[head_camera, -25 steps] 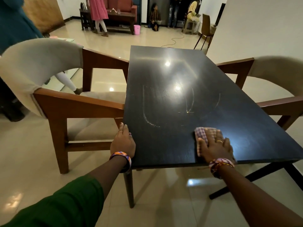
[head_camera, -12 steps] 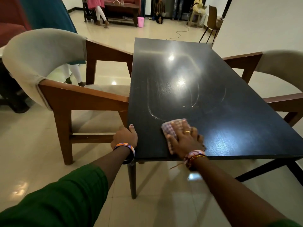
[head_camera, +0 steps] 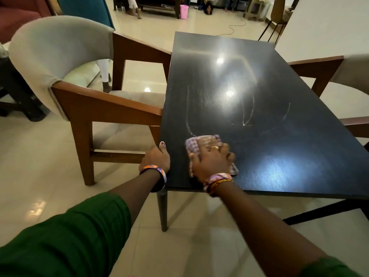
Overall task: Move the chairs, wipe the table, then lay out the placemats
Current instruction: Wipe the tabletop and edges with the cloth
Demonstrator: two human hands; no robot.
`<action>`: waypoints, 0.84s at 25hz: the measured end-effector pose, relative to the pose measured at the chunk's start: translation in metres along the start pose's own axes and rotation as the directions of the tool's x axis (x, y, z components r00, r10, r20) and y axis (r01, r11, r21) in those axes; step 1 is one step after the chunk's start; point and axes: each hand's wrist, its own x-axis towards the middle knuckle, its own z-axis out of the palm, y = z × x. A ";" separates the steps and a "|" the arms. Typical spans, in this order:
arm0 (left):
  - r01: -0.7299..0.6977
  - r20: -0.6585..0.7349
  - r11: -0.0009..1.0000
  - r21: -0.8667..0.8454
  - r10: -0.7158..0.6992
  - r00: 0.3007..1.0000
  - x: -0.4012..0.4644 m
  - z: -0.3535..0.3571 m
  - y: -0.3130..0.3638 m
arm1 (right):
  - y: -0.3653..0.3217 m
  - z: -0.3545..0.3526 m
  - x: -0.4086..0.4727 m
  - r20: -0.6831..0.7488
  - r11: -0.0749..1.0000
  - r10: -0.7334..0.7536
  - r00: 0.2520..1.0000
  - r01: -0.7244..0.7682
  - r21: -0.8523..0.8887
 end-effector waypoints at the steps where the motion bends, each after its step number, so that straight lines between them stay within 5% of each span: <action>1: 0.012 -0.002 1.000 -0.017 -0.012 1.000 -0.001 0.000 0.000 | -0.016 0.004 0.000 0.033 0.994 -0.113 0.993 0.113 -0.008; 4: 0.043 -0.001 0.996 -0.075 -0.044 0.999 -0.004 -0.002 0.000 | 0.006 -0.001 0.019 0.031 0.994 -0.111 0.993 0.112 -0.003; 6: 0.033 0.011 0.996 -0.087 -0.032 0.999 -0.002 -0.001 -0.001 | 0.061 -0.008 0.031 -0.032 0.991 0.132 0.991 -0.131 0.029; 8: 0.024 0.019 0.996 -0.081 -0.023 1.000 0.000 0.001 -0.001 | 0.127 -0.009 0.047 -0.053 0.882 0.466 0.883 -0.460 0.100; 10: 0.026 0.018 0.998 -0.058 -0.025 1.000 0.002 0.002 -0.001 | 0.166 -0.003 0.061 -0.062 0.775 0.627 0.776 -0.615 0.144; 13: 0.030 0.011 0.999 -0.019 -0.030 0.999 0.003 0.004 0.000 | 0.131 -0.010 0.061 -0.145 0.848 0.530 0.836 -0.519 0.109; 17: 0.020 -0.007 1.000 -0.008 -0.020 1.000 0.003 0.001 0.000 | 0.007 -0.013 0.040 -0.062 1.000 0.000 0.998 -0.002 -0.031; 19: 0.007 -0.011 1.000 -0.003 -0.007 1.000 0.002 0.000 0.001 | -0.030 -0.008 0.032 0.065 0.973 -0.221 0.973 0.225 -0.050; 21: 0.014 -0.019 1.000 0.000 -0.014 1.000 0.000 -0.001 0.001 | -0.026 -0.011 0.043 0.130 0.970 -0.237 0.963 0.242 -0.029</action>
